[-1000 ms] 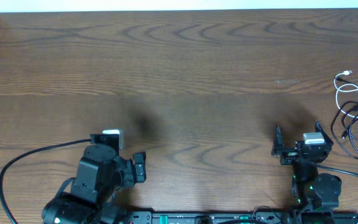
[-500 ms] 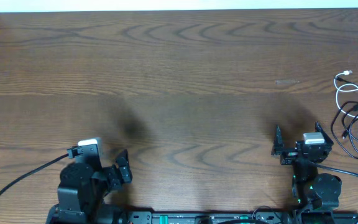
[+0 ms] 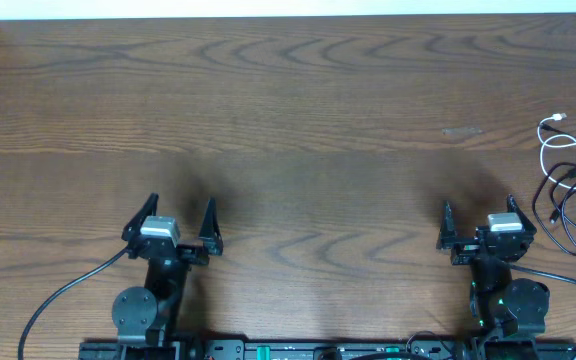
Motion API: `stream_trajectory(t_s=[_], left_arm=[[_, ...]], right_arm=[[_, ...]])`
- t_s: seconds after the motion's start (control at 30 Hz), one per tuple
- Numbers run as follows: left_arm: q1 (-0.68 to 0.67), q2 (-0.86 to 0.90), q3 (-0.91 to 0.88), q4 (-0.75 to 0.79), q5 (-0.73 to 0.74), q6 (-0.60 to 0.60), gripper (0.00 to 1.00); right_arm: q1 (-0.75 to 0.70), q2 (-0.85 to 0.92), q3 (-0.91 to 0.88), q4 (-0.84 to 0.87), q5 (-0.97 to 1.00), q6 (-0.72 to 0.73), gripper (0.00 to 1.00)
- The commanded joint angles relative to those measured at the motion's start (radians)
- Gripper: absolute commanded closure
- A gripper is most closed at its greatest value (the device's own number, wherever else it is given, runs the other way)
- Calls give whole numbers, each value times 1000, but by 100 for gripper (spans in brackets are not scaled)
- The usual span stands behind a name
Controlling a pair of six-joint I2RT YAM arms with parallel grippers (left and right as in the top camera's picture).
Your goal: Untangle cables
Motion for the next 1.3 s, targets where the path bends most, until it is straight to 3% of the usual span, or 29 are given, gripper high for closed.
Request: stream_trajectory(t_s=[0.0, 0.07, 0.17, 0.33, 0.4, 1.27], left_arm=[[4, -11, -68, 138, 13, 75, 4], [4, -11, -108, 221, 13, 114, 4], [4, -11, -108, 195, 18, 181, 4], [4, -11, -108, -34, 66, 204, 4], [4, -11, -108, -56, 88, 225, 4], [4, -8, -108, -53, 110, 178, 4]], right_arm=[[-5, -5, -1, -6, 2, 12, 1], [-5, -5, -1, -6, 2, 12, 1], [-5, -5, -1, -6, 2, 12, 1], [-5, -5, -1, -6, 2, 12, 1], [-5, -5, -1, -6, 2, 12, 1], [-5, -5, -1, -6, 2, 12, 1]])
